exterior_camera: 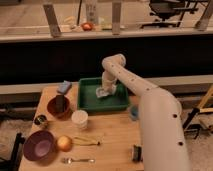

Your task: Wipe tray with towel

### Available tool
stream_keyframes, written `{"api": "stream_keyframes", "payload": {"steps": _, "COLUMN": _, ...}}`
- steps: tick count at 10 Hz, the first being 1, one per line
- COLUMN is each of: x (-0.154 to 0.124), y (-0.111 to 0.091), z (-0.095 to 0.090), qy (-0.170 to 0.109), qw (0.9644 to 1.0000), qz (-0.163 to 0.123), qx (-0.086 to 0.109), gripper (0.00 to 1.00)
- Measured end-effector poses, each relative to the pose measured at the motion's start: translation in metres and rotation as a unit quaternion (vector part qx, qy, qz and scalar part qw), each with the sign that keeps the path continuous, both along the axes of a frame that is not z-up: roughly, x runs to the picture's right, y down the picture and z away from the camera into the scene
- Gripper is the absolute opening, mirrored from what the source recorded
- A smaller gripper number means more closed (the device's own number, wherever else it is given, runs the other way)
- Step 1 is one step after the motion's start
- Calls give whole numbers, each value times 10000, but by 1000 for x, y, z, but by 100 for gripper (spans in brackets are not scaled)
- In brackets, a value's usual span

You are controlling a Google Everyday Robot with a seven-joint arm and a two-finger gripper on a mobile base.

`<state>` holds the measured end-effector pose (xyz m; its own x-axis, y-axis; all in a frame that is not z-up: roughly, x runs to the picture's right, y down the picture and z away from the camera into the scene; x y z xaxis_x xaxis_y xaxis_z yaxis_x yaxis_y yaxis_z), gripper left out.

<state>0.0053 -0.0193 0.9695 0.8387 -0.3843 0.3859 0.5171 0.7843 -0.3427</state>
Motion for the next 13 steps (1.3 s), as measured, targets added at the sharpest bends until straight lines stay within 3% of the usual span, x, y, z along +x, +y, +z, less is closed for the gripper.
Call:
{"api": "stream_keyframes", "payload": {"steps": 3, "x": -34, "y": 18, "z": -15, "qy": -356, "qw": 9980, "qz": -516, "qx": -69, "gripper": 0}}
{"api": "stream_keyframes", "payload": {"steps": 6, "x": -40, "y": 42, "z": -31, "qy": -522, "qw": 9932, "qz": -1018, "qx": -234, "gripper": 0}}
{"api": "stream_keyframes", "payload": {"steps": 9, "x": -9, "y": 52, "z": -35, "qy": -390, "qw": 9908, "qz": -1207, "qx": -478, "gripper": 0}}
{"api": "stream_keyframes", "payload": {"steps": 11, "x": 14, "y": 50, "z": -31, "qy": -181, "qw": 9915, "qz": -1164, "qx": -561, "gripper": 0}}
{"api": "stream_keyframes", "payload": {"steps": 13, "x": 48, "y": 36, "z": -26, "qy": 98, "qw": 9936, "qz": -999, "qx": -518, "gripper": 0}}
